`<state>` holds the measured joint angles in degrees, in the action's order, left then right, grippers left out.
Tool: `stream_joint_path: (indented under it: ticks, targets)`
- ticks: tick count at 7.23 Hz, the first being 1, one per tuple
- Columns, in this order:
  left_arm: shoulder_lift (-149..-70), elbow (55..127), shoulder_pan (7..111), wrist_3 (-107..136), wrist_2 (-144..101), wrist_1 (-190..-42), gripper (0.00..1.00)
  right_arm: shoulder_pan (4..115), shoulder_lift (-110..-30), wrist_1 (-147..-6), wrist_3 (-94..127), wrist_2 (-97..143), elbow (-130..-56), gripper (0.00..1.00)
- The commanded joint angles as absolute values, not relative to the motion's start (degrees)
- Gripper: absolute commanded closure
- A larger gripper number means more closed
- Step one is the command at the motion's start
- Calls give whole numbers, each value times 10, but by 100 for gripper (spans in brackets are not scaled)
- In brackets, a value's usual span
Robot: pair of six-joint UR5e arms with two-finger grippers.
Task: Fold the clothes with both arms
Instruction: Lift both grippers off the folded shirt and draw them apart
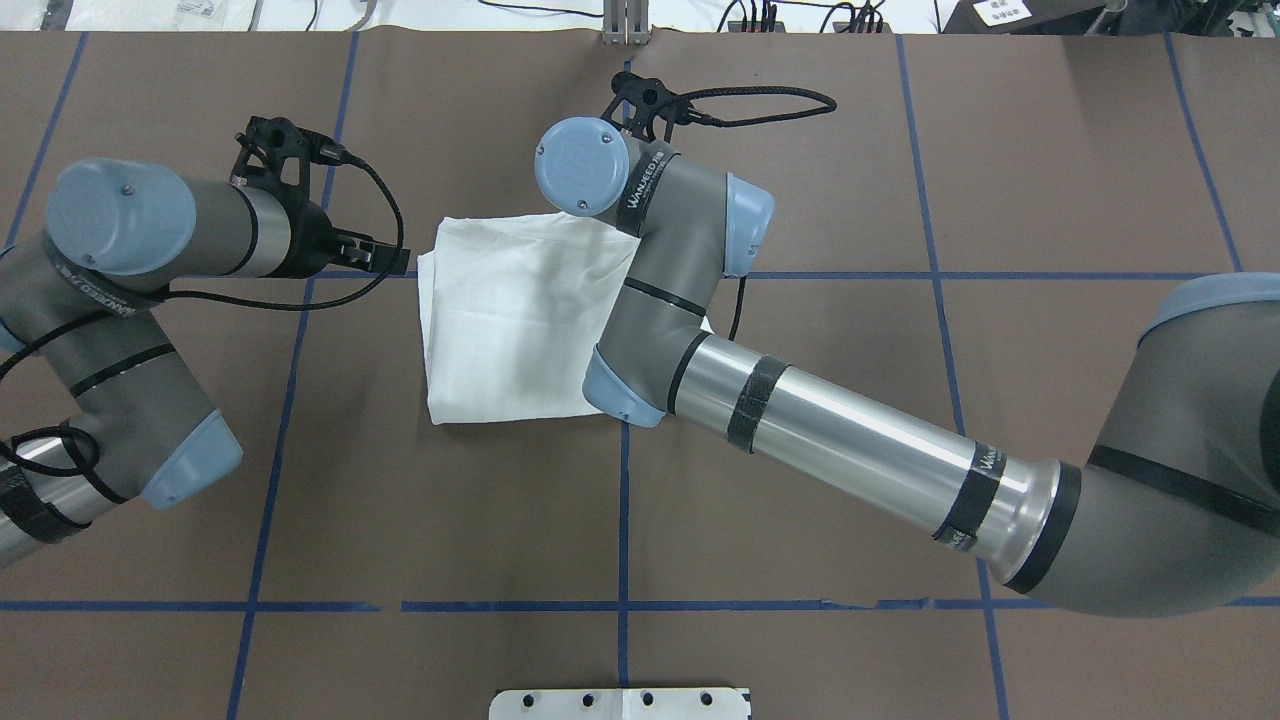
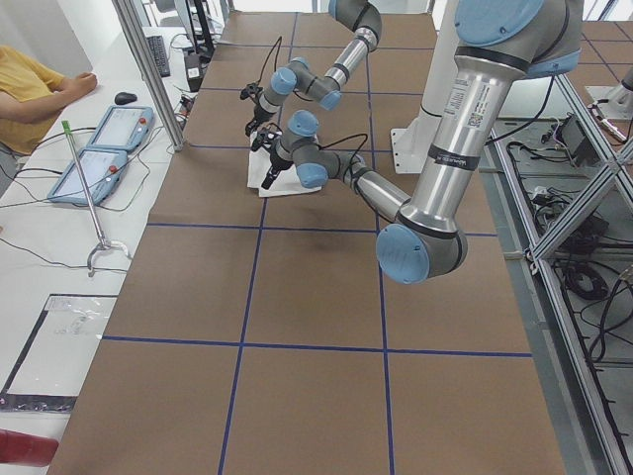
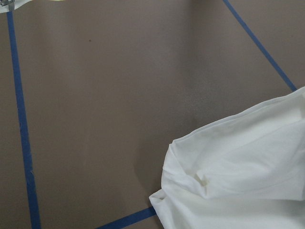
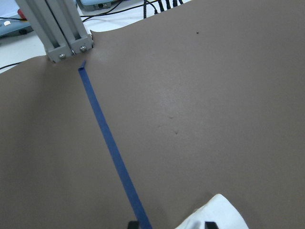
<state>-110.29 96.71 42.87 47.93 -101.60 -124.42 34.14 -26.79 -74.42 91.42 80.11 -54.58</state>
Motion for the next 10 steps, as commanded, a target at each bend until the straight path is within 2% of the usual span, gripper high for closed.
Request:
stream_joint_path:
  ticks: [1, 3, 5, 7, 10]
  targets:
    - [-1135, 937, 420, 519, -1015, -1235, 0, 370, -265, -745, 835, 867, -569, 0]
    - [-1195, 852, 419, 529, -1013, -1236, 0, 395, -325, -745, 761, 924, -650, 0]
    - [-1234, 797, 415, 549, -979, -1234, 0, 399, -381, -748, 751, 950, -720, 0]
    - [-1293, 714, 391, 584, -960, -1234, 0, 398, -401, -746, 751, 950, -739, 0]
    - [-1291, 702, 413, 583, -943, -1233, 0, 398, -402, -746, 751, 950, -739, 0]
